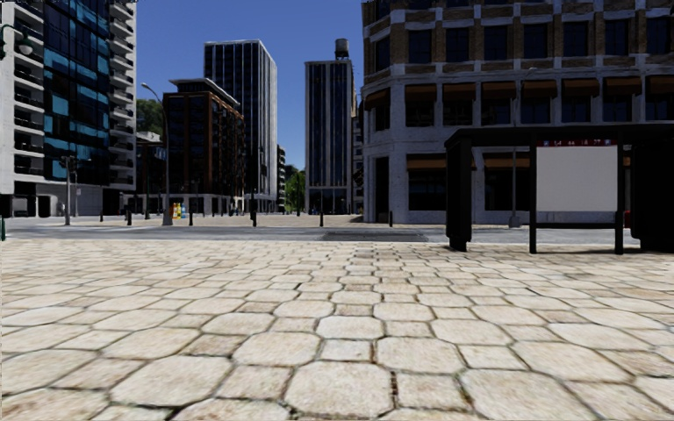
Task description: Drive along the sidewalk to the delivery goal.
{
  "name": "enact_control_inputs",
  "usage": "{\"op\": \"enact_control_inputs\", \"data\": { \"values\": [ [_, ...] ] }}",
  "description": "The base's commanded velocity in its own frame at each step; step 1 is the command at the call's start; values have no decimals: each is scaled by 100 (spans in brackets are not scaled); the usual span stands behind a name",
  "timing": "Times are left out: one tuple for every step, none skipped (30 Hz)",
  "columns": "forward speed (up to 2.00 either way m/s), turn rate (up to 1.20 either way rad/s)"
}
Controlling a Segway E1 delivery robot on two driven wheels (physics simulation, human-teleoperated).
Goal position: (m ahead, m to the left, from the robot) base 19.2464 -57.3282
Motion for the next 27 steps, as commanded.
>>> {"op": "enact_control_inputs", "data": {
  "values": [
    [127,-67],
    [127,-67],
    [127,-67],
    [127,-67],
    [127,-67],
    [127,-67],
    [127,-67],
    [127,-67],
    [127,-67],
    [127,-67],
    [127,-67],
    [127,-67],
    [127,-67],
    [127,-67],
    [127,-67],
    [127,-67],
    [127,-67],
    [127,-67],
    [127,-67],
    [127,-67],
    [127,-67],
    [127,-67],
    [127,-67],
    [127,-67],
    [127,-67],
    [127,-67],
    [127,-67]
  ]
}}
